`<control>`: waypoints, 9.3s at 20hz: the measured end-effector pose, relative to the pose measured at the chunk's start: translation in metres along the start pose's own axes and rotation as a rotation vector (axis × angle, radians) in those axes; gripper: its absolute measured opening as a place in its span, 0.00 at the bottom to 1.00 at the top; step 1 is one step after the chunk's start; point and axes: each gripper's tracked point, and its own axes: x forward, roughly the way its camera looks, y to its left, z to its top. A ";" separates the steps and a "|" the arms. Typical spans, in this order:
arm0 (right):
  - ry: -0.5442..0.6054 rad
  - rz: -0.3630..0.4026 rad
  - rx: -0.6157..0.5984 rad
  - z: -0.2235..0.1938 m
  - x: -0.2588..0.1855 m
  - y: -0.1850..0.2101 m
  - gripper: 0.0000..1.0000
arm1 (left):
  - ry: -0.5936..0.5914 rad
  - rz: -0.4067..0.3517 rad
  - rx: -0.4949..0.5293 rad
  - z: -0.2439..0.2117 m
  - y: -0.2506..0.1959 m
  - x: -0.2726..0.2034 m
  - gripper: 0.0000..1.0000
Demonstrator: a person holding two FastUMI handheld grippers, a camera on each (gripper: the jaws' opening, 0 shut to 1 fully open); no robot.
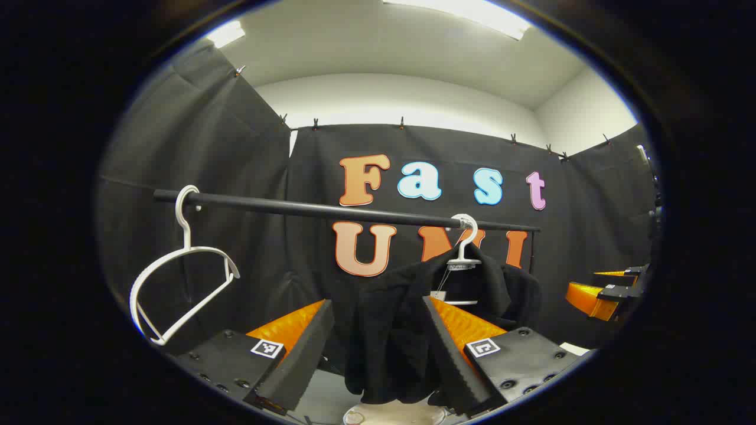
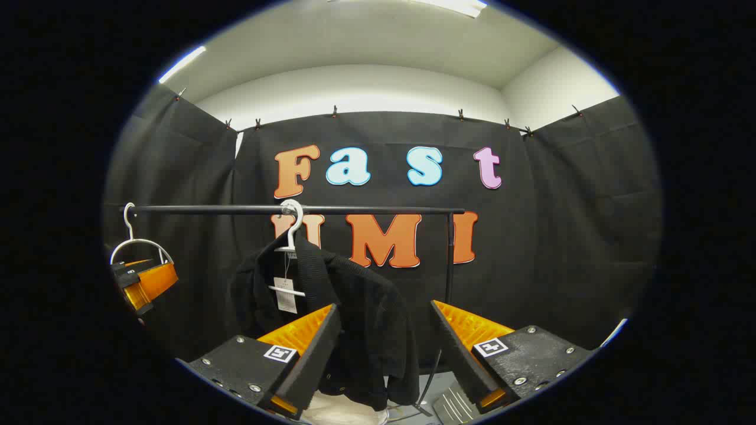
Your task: Grasp the clothes on the hanger with both hands and then place them into the laundry hamper below.
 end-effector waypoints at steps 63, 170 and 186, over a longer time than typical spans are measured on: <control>0.156 -0.037 0.085 -0.188 0.164 0.074 0.55 | 0.208 -0.194 -0.026 -0.191 -0.053 0.158 0.88; 0.636 0.484 0.626 -0.377 0.229 0.082 0.04 | 0.526 0.180 0.111 -0.339 0.063 0.099 0.07; 0.948 0.264 0.366 -0.560 0.156 0.084 0.06 | 0.917 -0.138 0.054 -0.504 -0.082 0.078 0.07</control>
